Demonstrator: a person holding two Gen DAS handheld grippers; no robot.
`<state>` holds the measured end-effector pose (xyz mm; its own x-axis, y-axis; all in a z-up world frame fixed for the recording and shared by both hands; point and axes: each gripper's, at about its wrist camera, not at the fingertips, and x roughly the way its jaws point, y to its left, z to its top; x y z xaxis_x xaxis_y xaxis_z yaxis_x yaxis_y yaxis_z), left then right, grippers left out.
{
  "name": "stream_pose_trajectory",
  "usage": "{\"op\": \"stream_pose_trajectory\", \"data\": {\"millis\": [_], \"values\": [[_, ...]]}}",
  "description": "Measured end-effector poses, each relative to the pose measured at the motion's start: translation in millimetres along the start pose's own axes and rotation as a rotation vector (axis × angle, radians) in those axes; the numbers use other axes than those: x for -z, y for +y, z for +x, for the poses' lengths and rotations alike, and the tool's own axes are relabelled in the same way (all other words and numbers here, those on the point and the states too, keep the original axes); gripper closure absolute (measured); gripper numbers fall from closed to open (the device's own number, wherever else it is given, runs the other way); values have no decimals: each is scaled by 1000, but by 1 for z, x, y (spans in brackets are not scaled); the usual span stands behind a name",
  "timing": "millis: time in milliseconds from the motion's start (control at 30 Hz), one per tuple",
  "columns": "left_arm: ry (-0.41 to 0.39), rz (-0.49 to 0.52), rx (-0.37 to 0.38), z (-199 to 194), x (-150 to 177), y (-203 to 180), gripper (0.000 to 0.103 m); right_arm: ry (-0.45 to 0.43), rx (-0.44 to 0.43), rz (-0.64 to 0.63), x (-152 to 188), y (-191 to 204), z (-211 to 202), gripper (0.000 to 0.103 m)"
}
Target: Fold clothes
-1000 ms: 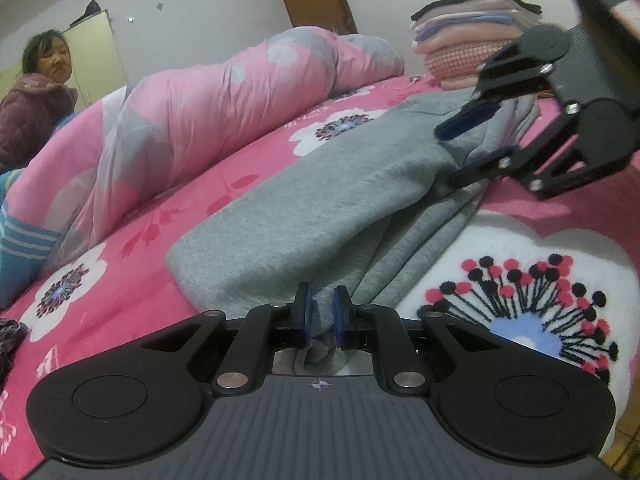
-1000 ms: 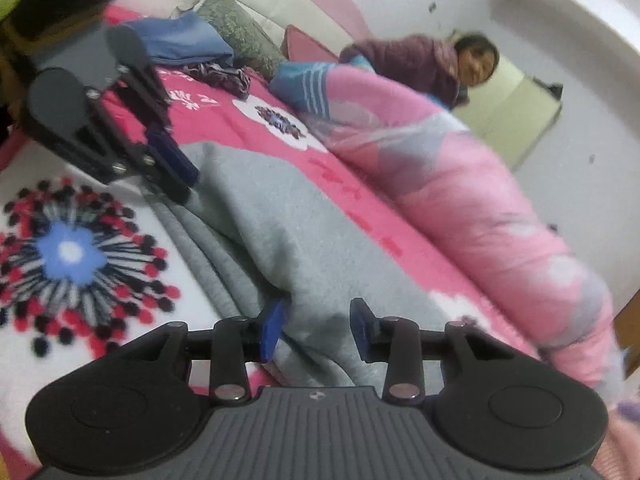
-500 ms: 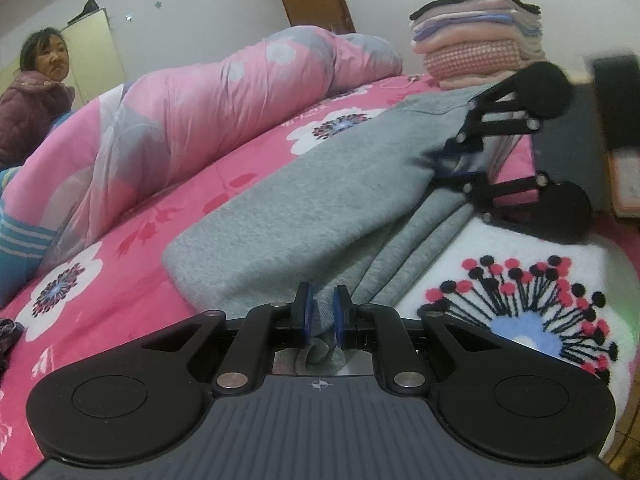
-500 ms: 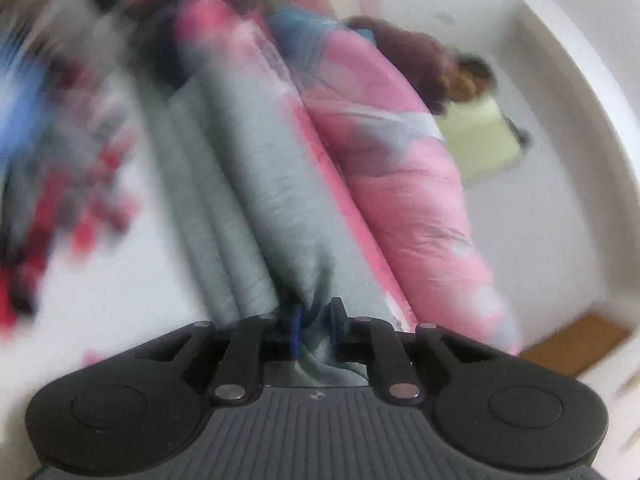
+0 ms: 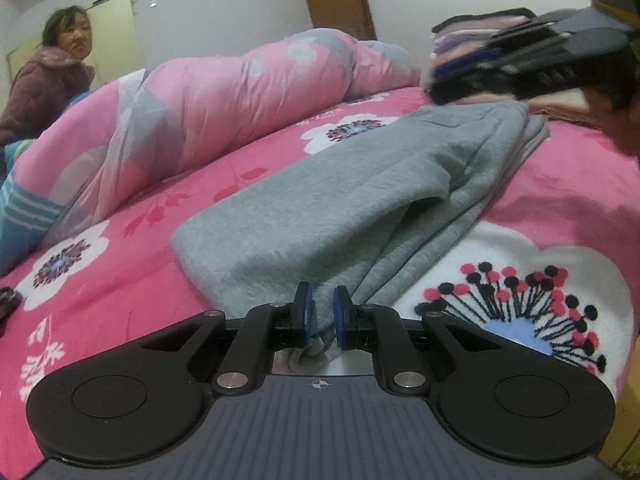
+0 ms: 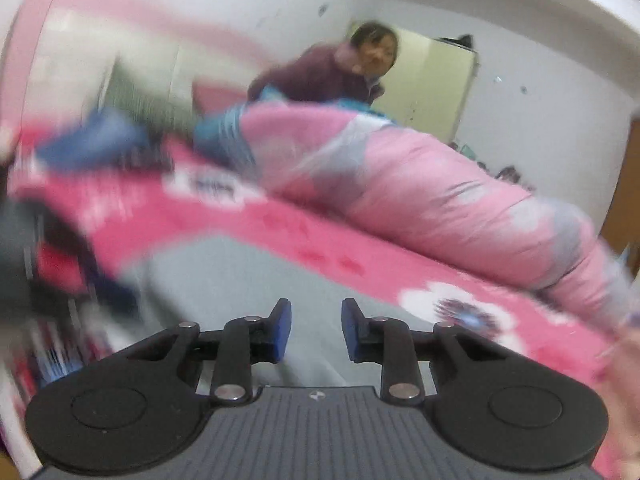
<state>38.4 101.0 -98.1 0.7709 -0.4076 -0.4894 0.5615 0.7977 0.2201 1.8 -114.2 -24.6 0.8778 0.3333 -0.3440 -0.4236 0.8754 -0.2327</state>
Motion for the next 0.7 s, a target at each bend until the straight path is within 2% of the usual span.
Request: {"op": "stream_pose_trajectory", "data": {"millis": [100,133,200,233,333,433,533,633,700], "values": [[-1,-77,-24,-12,1,3,91,38,-137,175,8,2,29,75],[-7,-113,-31,-18,1,5,91,112,-174,202,19,6,43,76],[-41,-203,-32,-34,-2,11,91,195,-175,252,47,9,60,77],[-59,-235,-34,-39,-4,12,91,168,-168,247,49,11,57,77],[-120,-263,-40,-36,-25,10,84,183,-142,229,43,13,54,76],[-123,-265,8,-7,-43,0,79,175,-113,189,40,19,54,76],[-28,-214,3,27,-36,-15,79,188,-86,100,45,32,38,76],[-6,-206,-12,34,-22,-19,78,214,-90,-5,36,26,20,76],[-8,-257,1,32,-19,-12,77,164,-66,21,21,9,7,76]]}}
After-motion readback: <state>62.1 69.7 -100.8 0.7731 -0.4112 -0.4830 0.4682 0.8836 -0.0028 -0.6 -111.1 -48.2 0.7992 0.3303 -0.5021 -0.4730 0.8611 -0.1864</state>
